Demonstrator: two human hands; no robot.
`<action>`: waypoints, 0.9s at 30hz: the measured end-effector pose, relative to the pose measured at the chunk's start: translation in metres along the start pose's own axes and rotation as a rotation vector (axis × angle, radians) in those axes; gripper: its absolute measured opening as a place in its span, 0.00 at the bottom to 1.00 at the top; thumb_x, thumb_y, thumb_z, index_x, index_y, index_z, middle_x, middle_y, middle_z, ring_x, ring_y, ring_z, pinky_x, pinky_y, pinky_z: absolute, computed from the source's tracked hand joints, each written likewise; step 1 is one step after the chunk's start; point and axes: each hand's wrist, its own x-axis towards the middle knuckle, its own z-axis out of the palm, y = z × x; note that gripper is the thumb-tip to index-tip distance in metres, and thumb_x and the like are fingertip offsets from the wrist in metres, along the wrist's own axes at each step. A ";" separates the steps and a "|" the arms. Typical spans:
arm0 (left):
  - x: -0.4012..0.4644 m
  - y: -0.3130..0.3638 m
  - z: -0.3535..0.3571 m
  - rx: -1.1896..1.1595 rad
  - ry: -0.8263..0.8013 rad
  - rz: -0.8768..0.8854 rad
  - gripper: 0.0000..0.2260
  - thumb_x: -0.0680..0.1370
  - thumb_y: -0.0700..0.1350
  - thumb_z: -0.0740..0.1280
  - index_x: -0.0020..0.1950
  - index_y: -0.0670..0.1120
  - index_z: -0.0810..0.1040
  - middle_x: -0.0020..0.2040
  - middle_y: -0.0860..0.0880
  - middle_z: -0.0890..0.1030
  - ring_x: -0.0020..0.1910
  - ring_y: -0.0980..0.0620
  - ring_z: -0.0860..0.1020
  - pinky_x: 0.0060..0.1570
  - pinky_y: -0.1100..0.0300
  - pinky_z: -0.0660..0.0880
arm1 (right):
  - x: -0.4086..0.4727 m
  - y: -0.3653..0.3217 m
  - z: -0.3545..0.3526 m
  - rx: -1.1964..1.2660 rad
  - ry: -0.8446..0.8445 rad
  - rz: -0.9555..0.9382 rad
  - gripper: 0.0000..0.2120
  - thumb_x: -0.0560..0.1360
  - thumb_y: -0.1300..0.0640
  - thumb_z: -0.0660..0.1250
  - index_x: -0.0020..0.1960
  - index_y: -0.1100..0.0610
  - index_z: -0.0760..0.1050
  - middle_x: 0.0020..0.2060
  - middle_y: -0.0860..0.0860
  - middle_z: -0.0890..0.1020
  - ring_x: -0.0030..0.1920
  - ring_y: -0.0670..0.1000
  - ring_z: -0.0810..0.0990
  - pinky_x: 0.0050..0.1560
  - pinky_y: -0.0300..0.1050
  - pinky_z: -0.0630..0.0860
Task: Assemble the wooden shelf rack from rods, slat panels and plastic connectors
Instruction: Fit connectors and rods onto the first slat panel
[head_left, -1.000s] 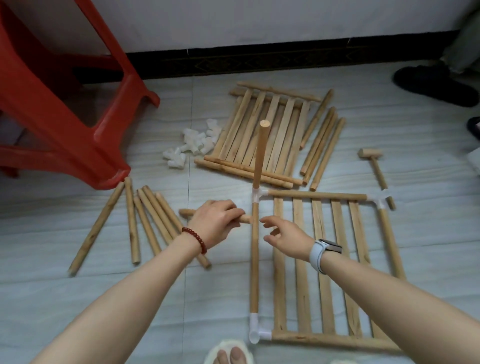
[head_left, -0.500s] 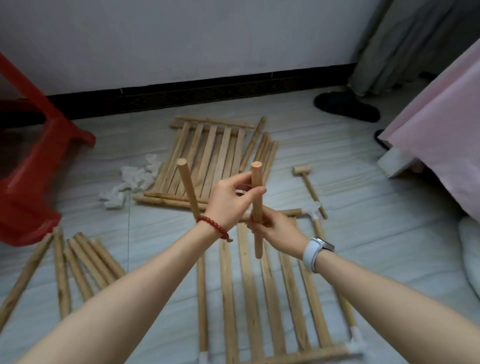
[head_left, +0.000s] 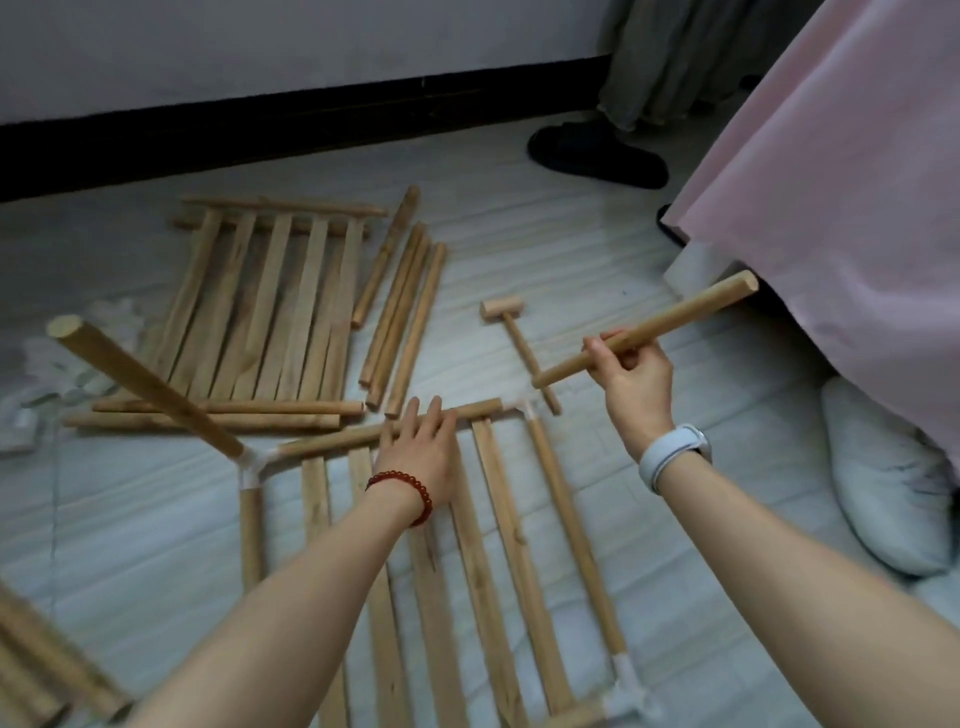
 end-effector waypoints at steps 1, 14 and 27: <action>0.003 0.000 0.004 0.006 -0.028 -0.021 0.31 0.79 0.45 0.56 0.77 0.46 0.41 0.77 0.48 0.39 0.75 0.44 0.39 0.73 0.44 0.45 | 0.001 0.003 0.000 0.000 -0.016 0.008 0.09 0.74 0.64 0.68 0.40 0.53 0.72 0.41 0.57 0.80 0.47 0.56 0.81 0.56 0.59 0.77; 0.009 -0.008 0.015 0.002 -0.056 -0.060 0.36 0.78 0.54 0.58 0.77 0.48 0.39 0.77 0.50 0.40 0.75 0.44 0.40 0.73 0.46 0.44 | 0.018 -0.003 0.006 -0.341 -0.281 -0.023 0.05 0.76 0.60 0.66 0.44 0.51 0.72 0.43 0.49 0.79 0.50 0.51 0.79 0.57 0.49 0.76; 0.012 -0.003 0.018 0.013 -0.005 -0.066 0.40 0.75 0.59 0.59 0.76 0.48 0.38 0.77 0.50 0.38 0.75 0.42 0.38 0.73 0.42 0.41 | 0.025 0.002 0.010 -0.425 -0.291 -0.002 0.05 0.75 0.60 0.66 0.45 0.51 0.72 0.46 0.52 0.81 0.49 0.48 0.79 0.55 0.42 0.77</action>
